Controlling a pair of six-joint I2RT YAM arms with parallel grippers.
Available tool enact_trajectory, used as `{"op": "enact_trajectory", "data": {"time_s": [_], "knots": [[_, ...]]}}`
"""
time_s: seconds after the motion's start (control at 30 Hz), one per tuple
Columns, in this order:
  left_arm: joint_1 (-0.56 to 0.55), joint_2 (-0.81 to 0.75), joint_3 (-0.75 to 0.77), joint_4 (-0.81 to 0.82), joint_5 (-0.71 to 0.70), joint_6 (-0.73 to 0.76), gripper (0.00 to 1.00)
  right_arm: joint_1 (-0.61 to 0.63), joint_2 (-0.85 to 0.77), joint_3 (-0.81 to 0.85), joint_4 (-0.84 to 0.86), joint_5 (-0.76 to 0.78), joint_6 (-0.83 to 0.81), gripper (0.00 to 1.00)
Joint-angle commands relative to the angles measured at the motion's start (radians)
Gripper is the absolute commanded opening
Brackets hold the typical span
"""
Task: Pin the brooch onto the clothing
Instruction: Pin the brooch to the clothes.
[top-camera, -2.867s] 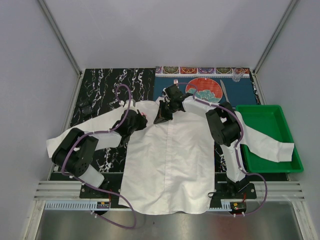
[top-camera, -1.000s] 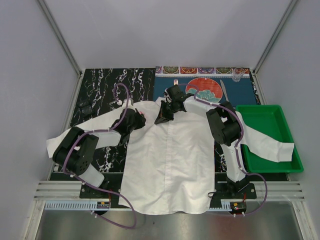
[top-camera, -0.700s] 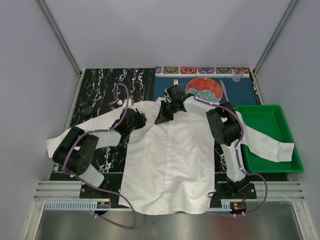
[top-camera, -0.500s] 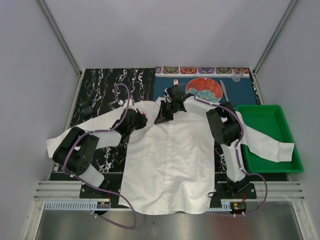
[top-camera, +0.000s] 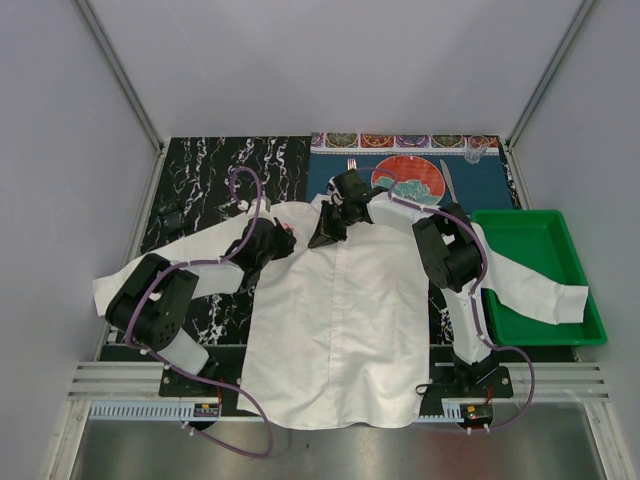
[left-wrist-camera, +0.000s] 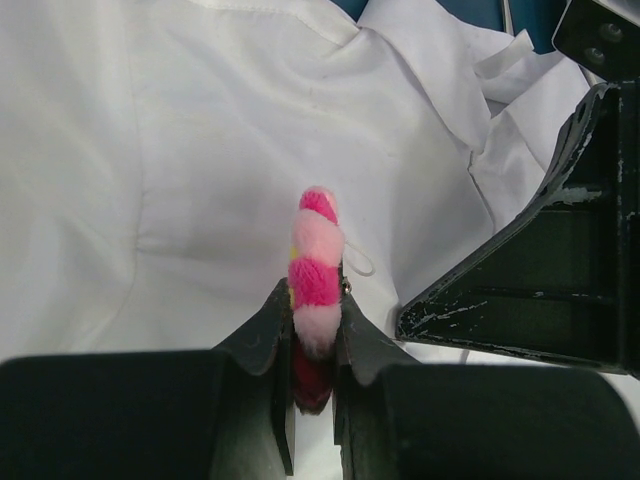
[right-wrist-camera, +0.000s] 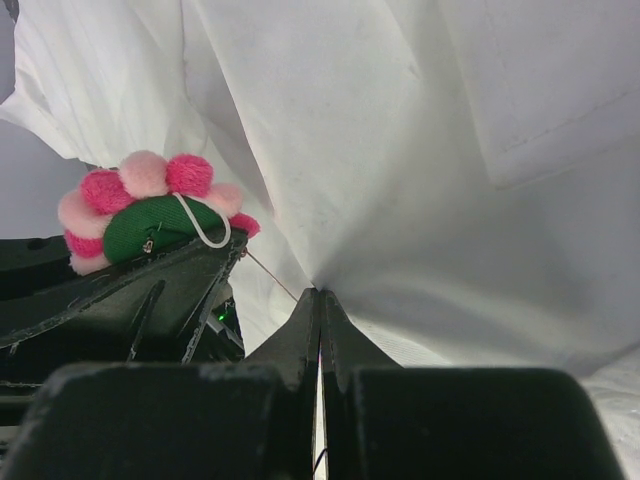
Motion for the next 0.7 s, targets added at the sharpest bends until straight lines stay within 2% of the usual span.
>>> {"op": "enact_trajectory", "data": {"time_s": [0.0,0.67], "knots": [[-0.005,0.006,0.004,0.08,-0.007,-0.001,0.0,-0.006,-0.039,0.017,0.035,-0.022,0.014,0.0],[-0.005,0.005,-0.001,0.071,-0.023,0.009,0.0,-0.007,-0.053,-0.003,0.043,-0.025,0.013,0.0]]}}
